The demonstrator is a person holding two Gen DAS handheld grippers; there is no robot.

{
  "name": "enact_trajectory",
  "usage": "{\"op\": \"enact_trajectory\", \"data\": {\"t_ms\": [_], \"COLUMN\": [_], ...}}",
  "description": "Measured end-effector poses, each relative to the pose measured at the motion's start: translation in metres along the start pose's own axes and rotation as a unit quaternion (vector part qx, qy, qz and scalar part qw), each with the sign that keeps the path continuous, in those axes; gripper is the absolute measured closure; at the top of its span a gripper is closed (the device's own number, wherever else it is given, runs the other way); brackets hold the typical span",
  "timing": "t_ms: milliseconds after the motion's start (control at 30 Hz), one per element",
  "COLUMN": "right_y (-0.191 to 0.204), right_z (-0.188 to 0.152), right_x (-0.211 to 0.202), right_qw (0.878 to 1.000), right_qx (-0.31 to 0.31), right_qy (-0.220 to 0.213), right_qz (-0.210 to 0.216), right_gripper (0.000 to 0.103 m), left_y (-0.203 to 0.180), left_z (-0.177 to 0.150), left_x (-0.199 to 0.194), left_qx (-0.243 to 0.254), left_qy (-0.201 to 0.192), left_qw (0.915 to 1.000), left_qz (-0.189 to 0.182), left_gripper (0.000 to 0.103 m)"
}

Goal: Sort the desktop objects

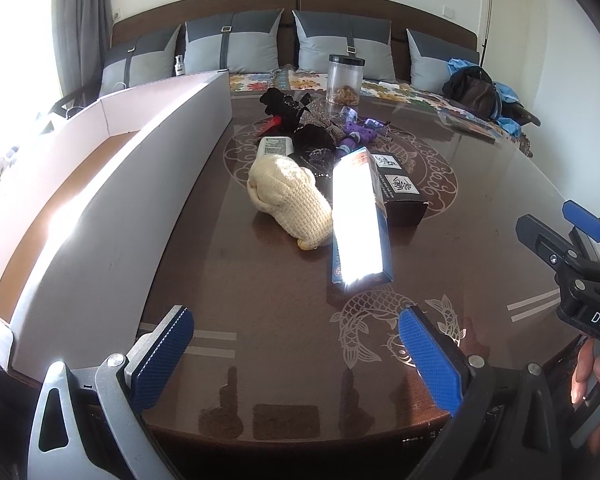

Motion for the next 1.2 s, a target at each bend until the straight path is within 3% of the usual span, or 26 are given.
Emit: {"op": "enact_trajectory", "data": {"t_ms": [867,1200], "right_y": [0.011,0.011], "right_z": [-0.008,-0.01], "right_x": [0.009,0.014], "right_qw": [1.0,0.999], "right_qx": [-0.02,-0.016], "right_qy": [0.018,0.031], "right_qz": [0.009,0.016], "right_gripper": [0.0,0.0], "left_y": [0.011,0.007], "left_z": [-0.014,0.023], "left_x": [0.018,0.023], "left_qx": [-0.008,-0.016], "left_qy": [0.032,0.021], "left_qw": [0.9994,0.9997], "left_qz": [-0.001,0.001], "left_gripper": [0.0,0.0]}}
Point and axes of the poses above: each gripper's, at about its wrist camera, not at the fingertips, and x roughly the way its jaws point, y to its left, z to its top, the point moved 3 cm from there along x, roughly the way its jaws point, and after that the axes turned 2 degrees about x, right-handed, at the moved point
